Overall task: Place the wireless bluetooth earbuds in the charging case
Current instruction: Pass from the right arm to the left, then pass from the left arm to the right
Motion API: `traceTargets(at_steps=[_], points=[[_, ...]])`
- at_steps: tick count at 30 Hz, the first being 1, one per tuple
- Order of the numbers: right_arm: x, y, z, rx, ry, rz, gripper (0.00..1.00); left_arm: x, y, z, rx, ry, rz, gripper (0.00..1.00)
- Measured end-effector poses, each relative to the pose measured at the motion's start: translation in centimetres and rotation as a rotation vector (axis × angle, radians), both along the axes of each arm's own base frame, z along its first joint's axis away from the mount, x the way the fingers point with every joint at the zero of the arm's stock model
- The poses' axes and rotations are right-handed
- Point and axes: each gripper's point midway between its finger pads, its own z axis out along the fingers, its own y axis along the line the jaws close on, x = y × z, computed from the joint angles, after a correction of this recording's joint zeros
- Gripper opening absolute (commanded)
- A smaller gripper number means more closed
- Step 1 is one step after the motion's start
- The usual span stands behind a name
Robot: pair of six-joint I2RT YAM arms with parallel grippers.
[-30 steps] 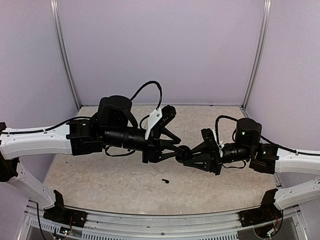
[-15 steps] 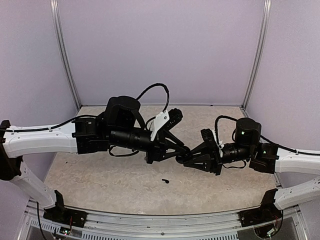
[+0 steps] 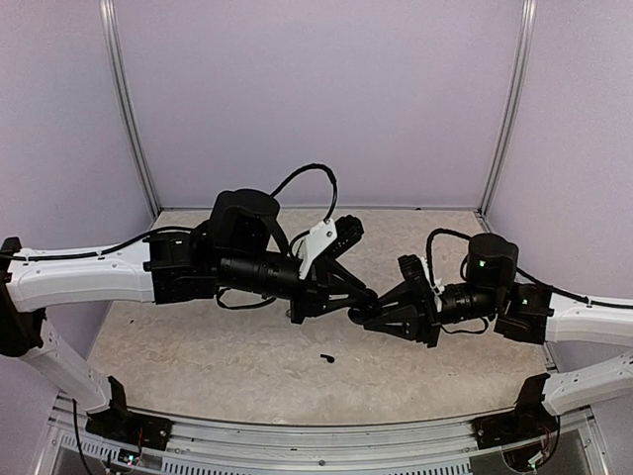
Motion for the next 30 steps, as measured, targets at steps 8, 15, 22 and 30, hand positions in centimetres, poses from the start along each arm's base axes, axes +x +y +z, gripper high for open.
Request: traceTargets(at_steps=[8, 15, 22, 30], points=[[0.24, -0.11, 0.03, 0.006, -0.003, -0.02, 0.32, 0.4, 0.05, -0.02, 0.004, -0.013, 0.022, 0.07], [0.41, -0.21, 0.01, 0.009, -0.006, -0.034, 0.36, 0.6, 0.08, -0.07, 0.006, -0.016, 0.033, 0.07], [0.31, -0.23, -0.13, 0.01, 0.006, -0.031, 0.36, 0.65, 0.08, -0.04, 0.005, -0.018, 0.036, 0.07], [-0.05, -0.23, -0.11, 0.025, 0.041, -0.012, 0.33, 0.73, 0.09, -0.01, 0.004, -0.02, 0.041, 0.06]])
